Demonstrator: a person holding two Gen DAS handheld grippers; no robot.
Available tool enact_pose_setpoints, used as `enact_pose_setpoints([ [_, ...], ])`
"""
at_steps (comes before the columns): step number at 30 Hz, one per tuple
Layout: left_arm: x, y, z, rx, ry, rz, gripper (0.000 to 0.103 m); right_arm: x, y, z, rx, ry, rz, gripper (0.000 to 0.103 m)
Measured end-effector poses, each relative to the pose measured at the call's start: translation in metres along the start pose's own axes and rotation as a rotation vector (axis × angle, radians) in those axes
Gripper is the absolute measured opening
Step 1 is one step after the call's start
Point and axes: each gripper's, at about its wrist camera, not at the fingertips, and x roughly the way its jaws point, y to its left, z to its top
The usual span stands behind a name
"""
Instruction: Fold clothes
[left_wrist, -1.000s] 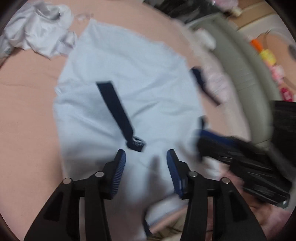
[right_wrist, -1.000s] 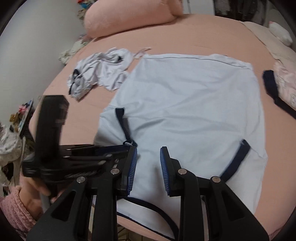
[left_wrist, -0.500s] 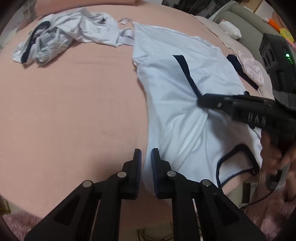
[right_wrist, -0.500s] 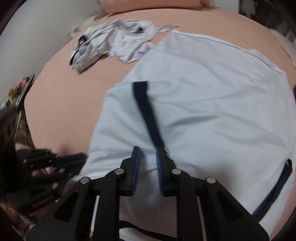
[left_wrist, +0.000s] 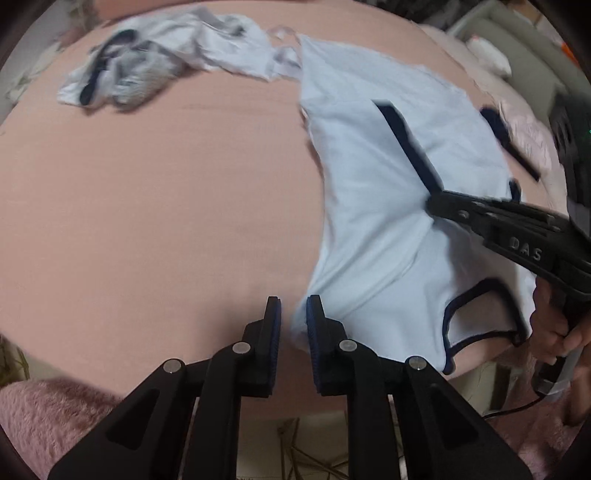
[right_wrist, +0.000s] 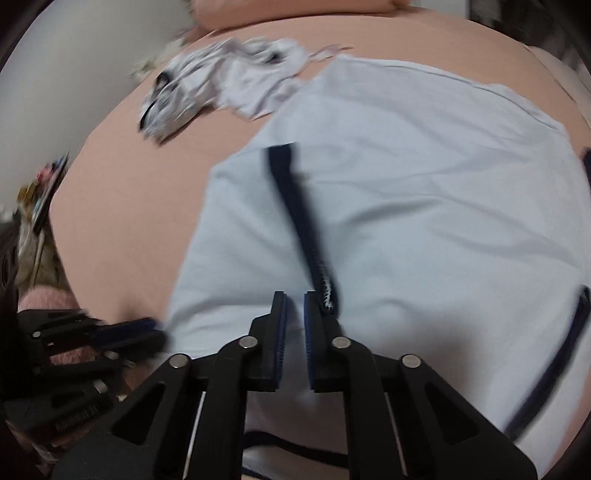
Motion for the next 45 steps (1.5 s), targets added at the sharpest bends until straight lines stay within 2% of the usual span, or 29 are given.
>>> enact_pose_setpoints([
  [1,-0.006,-0.002,0.000,-0.004,-0.020,-0.053,0.017,-0.009,-0.002,0.000,-0.002,-0.012,-0.010,0.013],
  [2,-0.011,-0.004,-0.001,-0.008,-0.040,-0.105,0.017,-0.016,-0.001,-0.002,-0.008,-0.018,-0.006,0.015],
  [3,-0.013,-0.009,-0.001,-0.003,-0.044,-0.138,0.017,-0.024,0.000,-0.005,-0.016,-0.022,0.000,0.015],
  [4,-0.008,-0.015,-0.002,0.017,-0.029,-0.134,0.017,-0.028,0.002,-0.010,-0.008,-0.022,0.030,0.015],
  [6,0.006,-0.026,-0.005,0.061,0.014,-0.076,0.017,-0.033,0.006,-0.022,0.016,-0.018,0.101,0.015],
  [8,0.011,-0.024,-0.010,0.057,0.043,-0.005,0.016,-0.029,0.008,-0.039,0.014,0.007,0.100,0.015],
  [9,0.012,-0.022,-0.014,0.048,0.053,0.027,0.016,-0.023,0.008,-0.046,0.000,0.035,0.061,0.015],
  [10,0.009,-0.020,-0.016,-0.006,0.050,0.070,0.017,-0.016,0.007,-0.052,-0.009,0.070,0.019,0.015],
  [11,0.003,-0.019,-0.018,-0.105,0.034,0.125,0.017,-0.018,0.003,-0.055,0.004,0.073,0.025,0.015],
  [12,-0.003,-0.019,-0.019,-0.158,0.017,0.156,0.017,-0.023,-0.003,-0.059,0.023,0.069,0.042,0.015],
  [13,-0.007,-0.019,-0.020,-0.164,-0.004,0.140,0.017,-0.027,-0.008,-0.062,0.041,0.065,0.058,0.015],
  [16,-0.007,-0.026,-0.024,-0.138,-0.041,0.026,0.017,-0.038,0.000,-0.063,0.022,0.007,0.084,0.020],
  [18,0.001,-0.036,-0.026,-0.106,-0.015,0.066,0.017,-0.031,0.015,-0.067,-0.015,0.014,0.102,0.020],
  [20,0.001,-0.037,-0.030,-0.101,0.012,0.113,0.017,-0.015,0.024,-0.077,-0.040,0.090,0.073,0.018],
  [21,0.001,-0.038,-0.031,-0.099,0.026,0.136,0.017,-0.016,0.023,-0.084,-0.046,0.099,0.063,0.017],
  [22,-0.003,-0.041,-0.032,-0.090,0.010,0.115,0.017,-0.020,0.020,-0.091,-0.051,0.103,0.055,0.017],
  [24,-0.017,-0.054,-0.030,-0.053,-0.069,0.002,0.017,-0.045,0.009,-0.101,-0.030,0.062,0.049,0.018],
  [25,-0.013,-0.063,-0.028,-0.028,-0.067,0.000,0.017,-0.059,0.004,-0.104,-0.014,0.021,0.045,0.018],
  [26,-0.005,-0.071,-0.025,-0.009,-0.039,0.027,0.018,-0.063,-0.002,-0.106,0.002,0.009,-0.002,0.021],
  [28,0.019,-0.077,-0.031,0.077,0.089,0.059,0.017,-0.065,-0.015,-0.111,0.034,0.000,-0.113,0.021],
  [30,0.017,-0.078,-0.039,0.084,0.101,0.076,0.017,-0.066,-0.028,-0.116,0.066,-0.010,-0.224,0.021],
  [33,0.007,-0.081,-0.044,0.106,0.141,0.072,0.021,-0.058,-0.067,-0.148,0.209,0.073,-0.141,0.023],
  [35,-0.006,-0.078,-0.041,0.134,0.096,-0.002,0.021,-0.069,-0.075,-0.159,0.272,0.036,-0.069,0.023],
  [37,-0.013,-0.074,-0.035,0.084,0.028,-0.064,0.022,-0.084,-0.081,-0.161,0.359,-0.020,0.010,0.023],
  [38,-0.013,-0.074,-0.032,0.066,0.002,-0.072,0.022,-0.093,-0.084,-0.160,0.383,-0.075,0.011,0.023],
  [40,0.001,-0.075,-0.043,0.090,0.056,-0.017,0.022,-0.099,-0.084,-0.154,0.325,-0.137,-0.102,0.023],
  [42,0.009,-0.075,-0.058,0.116,0.111,0.034,0.021,-0.081,-0.085,-0.151,0.270,-0.063,-0.195,0.023],
  [43,0.004,-0.075,-0.062,0.113,0.113,0.027,0.022,-0.073,-0.090,-0.157,0.272,-0.007,-0.206,0.022],
  [45,-0.005,-0.066,-0.070,0.077,0.151,-0.003,0.024,-0.071,-0.095,-0.172,0.305,0.011,-0.175,0.022],
])
